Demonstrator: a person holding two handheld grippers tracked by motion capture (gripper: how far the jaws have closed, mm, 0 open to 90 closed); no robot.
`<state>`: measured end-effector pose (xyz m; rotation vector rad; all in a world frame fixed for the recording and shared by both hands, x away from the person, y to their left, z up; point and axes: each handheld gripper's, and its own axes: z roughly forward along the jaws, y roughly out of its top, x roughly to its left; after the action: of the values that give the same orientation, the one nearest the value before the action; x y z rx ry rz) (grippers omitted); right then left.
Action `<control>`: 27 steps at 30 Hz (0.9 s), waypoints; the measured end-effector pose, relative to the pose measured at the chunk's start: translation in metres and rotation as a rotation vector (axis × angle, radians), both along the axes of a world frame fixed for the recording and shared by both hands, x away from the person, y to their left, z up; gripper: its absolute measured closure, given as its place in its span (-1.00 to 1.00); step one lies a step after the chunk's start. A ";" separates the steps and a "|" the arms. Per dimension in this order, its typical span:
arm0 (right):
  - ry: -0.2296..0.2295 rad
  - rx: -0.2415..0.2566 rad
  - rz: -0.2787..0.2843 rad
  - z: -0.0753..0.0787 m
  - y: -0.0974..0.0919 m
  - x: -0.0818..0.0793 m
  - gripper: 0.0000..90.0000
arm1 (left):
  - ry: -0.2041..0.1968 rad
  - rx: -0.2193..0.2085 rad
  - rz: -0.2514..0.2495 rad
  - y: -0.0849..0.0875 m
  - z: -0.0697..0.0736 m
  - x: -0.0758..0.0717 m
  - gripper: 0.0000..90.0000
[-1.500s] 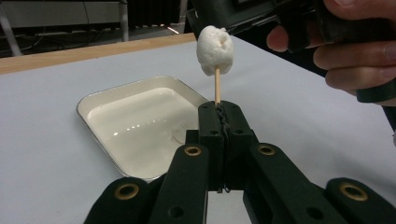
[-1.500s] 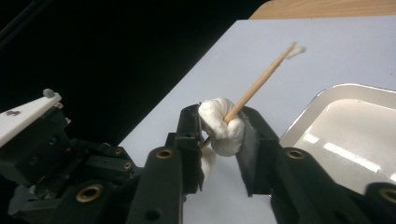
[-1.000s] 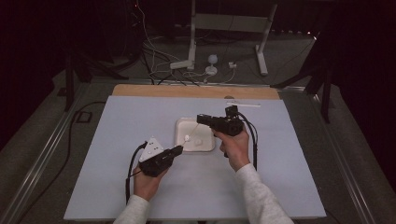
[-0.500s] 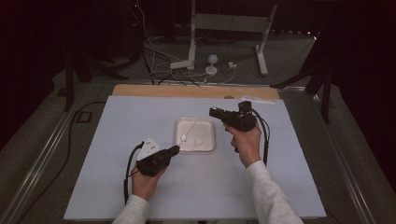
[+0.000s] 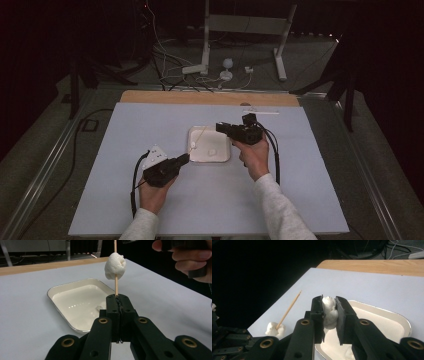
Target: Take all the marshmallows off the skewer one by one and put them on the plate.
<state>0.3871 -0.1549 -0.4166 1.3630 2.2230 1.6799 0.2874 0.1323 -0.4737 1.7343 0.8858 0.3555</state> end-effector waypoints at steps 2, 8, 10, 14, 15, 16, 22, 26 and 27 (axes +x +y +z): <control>0.003 -0.004 0.000 -0.002 0.001 0.001 0.73 | 0.001 -0.003 0.004 0.000 0.000 0.000 1.00; 0.013 -0.032 -0.002 -0.009 0.005 0.002 0.71 | 0.006 -0.021 0.007 0.003 0.000 0.001 1.00; 0.015 -0.039 -0.003 -0.011 0.005 0.003 0.71 | 0.005 -0.024 0.009 0.003 0.001 0.001 1.00; 0.018 -0.058 -0.013 -0.015 0.005 0.005 0.71 | 0.005 -0.033 0.012 0.004 0.001 0.001 1.00; 0.019 -0.064 -0.014 -0.016 0.005 0.005 0.70 | 0.007 -0.035 0.012 0.005 0.001 0.001 1.00; 0.022 -0.069 -0.017 -0.016 0.005 0.006 0.70 | 0.008 -0.037 0.012 0.005 0.001 0.001 1.00; 0.039 -0.106 -0.031 -0.024 0.005 0.010 0.69 | 0.012 -0.043 0.013 0.005 0.001 0.002 1.00; 0.047 -0.141 -0.038 -0.029 0.005 0.013 0.67 | 0.014 -0.043 0.014 0.006 0.001 0.002 1.00; 0.054 -0.158 -0.043 -0.032 0.006 0.015 0.67 | 0.014 -0.045 0.015 0.006 0.001 0.002 1.00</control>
<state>0.4020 -0.1494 -0.4485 1.4222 2.2810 1.4366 0.2894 0.1384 -0.4732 1.6919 0.9108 0.3312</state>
